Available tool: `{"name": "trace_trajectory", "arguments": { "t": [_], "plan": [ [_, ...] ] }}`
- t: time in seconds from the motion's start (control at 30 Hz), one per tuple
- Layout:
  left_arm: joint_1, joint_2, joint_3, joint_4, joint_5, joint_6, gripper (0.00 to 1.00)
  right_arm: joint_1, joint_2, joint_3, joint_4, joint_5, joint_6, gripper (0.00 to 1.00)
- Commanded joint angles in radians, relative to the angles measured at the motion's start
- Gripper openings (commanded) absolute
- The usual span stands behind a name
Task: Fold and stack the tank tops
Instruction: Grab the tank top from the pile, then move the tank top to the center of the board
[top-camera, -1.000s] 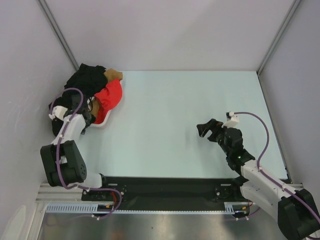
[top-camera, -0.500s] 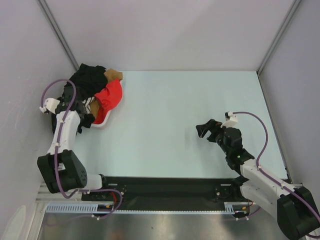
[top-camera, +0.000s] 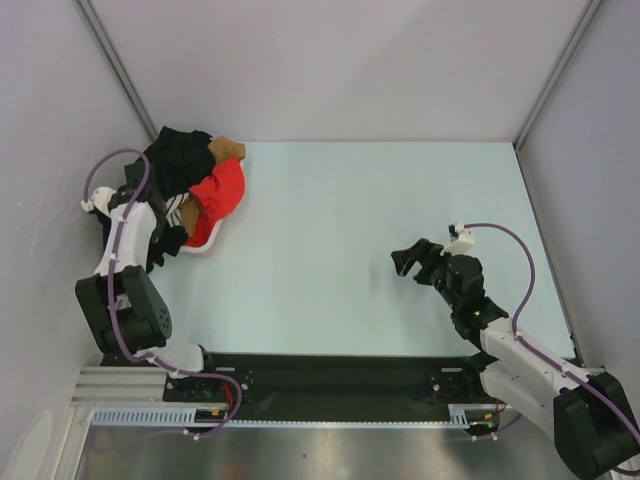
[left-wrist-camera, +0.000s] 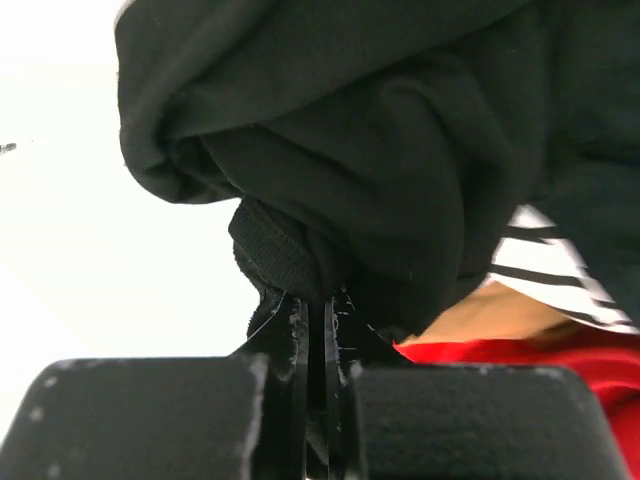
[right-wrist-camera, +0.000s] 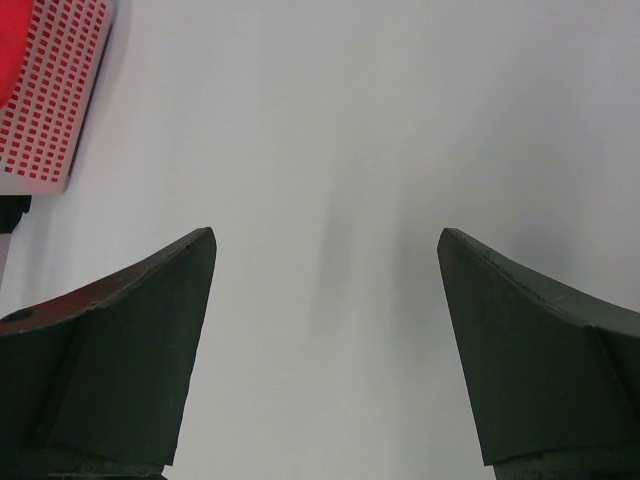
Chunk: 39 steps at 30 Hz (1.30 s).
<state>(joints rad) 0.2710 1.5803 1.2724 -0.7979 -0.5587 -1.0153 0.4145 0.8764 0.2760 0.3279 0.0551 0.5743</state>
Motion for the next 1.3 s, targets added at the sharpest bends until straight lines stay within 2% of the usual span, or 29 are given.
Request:
{"name": "trace_trajectory", "arguments": {
  "t": [0.0, 0.2, 0.33, 0.4, 0.57, 0.73, 0.83, 0.97, 1.03, 1.13, 1.17, 1.23, 1.27],
  "plan": [
    [0.005, -0.083, 0.012, -0.005, 0.019, 0.003, 0.0, -0.002, 0.004, 0.014, 0.045, -0.006, -0.016, 0.97],
    [0.004, -0.383, -0.125, 0.153, 0.032, 0.009, 0.0, -0.002, 0.016, 0.019, 0.051, -0.02, -0.014, 0.97],
    [-0.01, -0.611, -0.191, 0.252, 0.164, -0.003, 0.0, -0.003, 0.016, 0.015, 0.059, -0.024, -0.014, 0.97],
    [-0.061, -0.696, -0.228, 0.293, 0.19, -0.012, 0.0, -0.002, 0.021, 0.015, 0.063, -0.026, -0.014, 0.97],
    [-0.225, -0.949, -0.212, 0.301, 0.197, -0.057, 0.0, -0.003, 0.029, 0.022, 0.06, -0.034, -0.022, 0.96],
    [-0.245, -1.13, -0.131, 0.319, 0.246, -0.059, 0.0, -0.003, 0.012, 0.017, 0.059, -0.032, -0.027, 0.96],
    [-0.245, -1.155, -0.093, 0.344, 0.311, -0.055, 0.0, -0.002, 0.013, 0.017, 0.062, -0.034, -0.027, 0.96],
    [-0.246, -1.126, -0.073, 0.393, 0.478, -0.142, 0.0, -0.003, 0.024, 0.02, 0.066, -0.035, -0.03, 0.96],
    [-0.246, -1.094, -0.125, 0.48, 0.599, -0.192, 0.0, -0.005, 0.029, 0.02, 0.066, -0.035, -0.031, 0.96],
    [-0.253, -1.021, -0.212, 0.607, 0.696, -0.273, 0.0, -0.003, 0.033, 0.02, 0.068, -0.035, -0.033, 0.96],
    [-0.263, -0.998, -0.222, 0.615, 0.703, -0.273, 0.0, -0.003, 0.035, 0.022, 0.069, -0.035, -0.034, 0.96],
    [-0.378, -0.944, -0.214, 0.589, 0.643, -0.232, 0.0, -0.003, 0.038, 0.022, 0.069, -0.034, -0.039, 0.96],
    [-0.454, -0.935, -0.208, 0.577, 0.563, -0.185, 0.0, -0.003, 0.038, 0.022, 0.068, -0.035, -0.039, 0.96]
  ]
}}
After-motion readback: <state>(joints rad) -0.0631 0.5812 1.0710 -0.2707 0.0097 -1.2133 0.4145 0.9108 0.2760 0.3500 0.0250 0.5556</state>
